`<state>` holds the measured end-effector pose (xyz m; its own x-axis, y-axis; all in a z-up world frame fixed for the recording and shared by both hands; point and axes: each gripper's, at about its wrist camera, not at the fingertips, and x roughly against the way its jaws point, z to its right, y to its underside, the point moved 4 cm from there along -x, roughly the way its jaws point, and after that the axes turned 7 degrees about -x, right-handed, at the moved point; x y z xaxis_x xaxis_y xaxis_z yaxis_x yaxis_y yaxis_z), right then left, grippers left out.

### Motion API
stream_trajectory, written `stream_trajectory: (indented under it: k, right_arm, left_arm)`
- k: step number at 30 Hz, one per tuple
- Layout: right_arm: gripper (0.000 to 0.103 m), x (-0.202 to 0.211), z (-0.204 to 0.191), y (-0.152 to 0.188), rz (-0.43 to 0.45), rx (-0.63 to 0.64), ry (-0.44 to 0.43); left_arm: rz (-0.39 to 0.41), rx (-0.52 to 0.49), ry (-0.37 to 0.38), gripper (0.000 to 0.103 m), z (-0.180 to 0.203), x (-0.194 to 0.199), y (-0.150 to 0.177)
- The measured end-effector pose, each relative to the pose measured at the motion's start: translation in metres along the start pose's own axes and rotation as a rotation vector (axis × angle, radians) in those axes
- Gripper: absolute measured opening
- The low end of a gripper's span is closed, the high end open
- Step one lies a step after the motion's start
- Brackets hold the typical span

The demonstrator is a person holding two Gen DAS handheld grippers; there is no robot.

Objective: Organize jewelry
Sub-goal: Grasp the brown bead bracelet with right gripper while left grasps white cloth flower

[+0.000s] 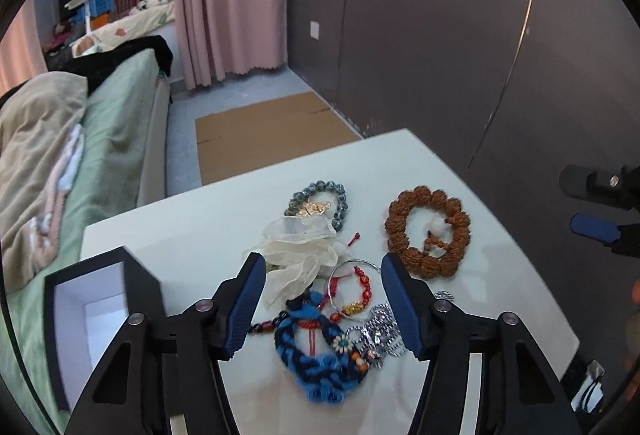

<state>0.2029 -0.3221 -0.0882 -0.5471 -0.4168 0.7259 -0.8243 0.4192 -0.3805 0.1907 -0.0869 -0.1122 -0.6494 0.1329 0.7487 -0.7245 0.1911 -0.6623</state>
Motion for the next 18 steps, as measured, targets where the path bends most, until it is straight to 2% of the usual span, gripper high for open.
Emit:
stream_trajectory:
  k: [5, 7, 8, 9, 11, 15, 17, 18]
  right_arm:
    - [0.102, -0.019, -0.001, -0.006, -0.032, -0.006, 0.013]
    - [0.102, -0.025, -0.002, -0.005, -0.047, -0.005, 0.017]
    - [0.102, -0.028, -0.003, -0.005, -0.054, -0.001, 0.020]
    - [0.102, -0.030, -0.004, -0.005, -0.059, 0.003, 0.021]
    - [0.102, -0.035, -0.008, -0.004, -0.069, 0.016, 0.026]
    - [0.102, -0.044, -0.014, -0.002, -0.090, 0.023, 0.019]
    - [0.096, -0.050, -0.016, 0.000, -0.104, 0.024, 0.020]
    - [0.090, -0.055, -0.017, 0.001, -0.115, 0.027, 0.028]
  left_arm:
    - [-0.067, 0.004, -0.001, 0.054, -0.003, -0.024, -0.001]
    - [-0.100, 0.004, -0.009, 0.046, -0.005, -0.031, 0.001]
    - [-0.116, 0.003, -0.008, 0.034, -0.006, -0.034, 0.002]
    - [-0.128, 0.001, -0.004, 0.017, -0.006, -0.037, 0.003]
    - [-0.125, -0.004, 0.002, 0.005, -0.007, -0.037, 0.004]
    - [-0.057, 0.027, 0.021, 0.000, -0.015, -0.019, -0.001]
    - [-0.034, 0.042, 0.026, 0.000, -0.019, -0.013, -0.003]
    - [-0.026, 0.043, 0.022, 0.000, -0.019, -0.011, -0.005]
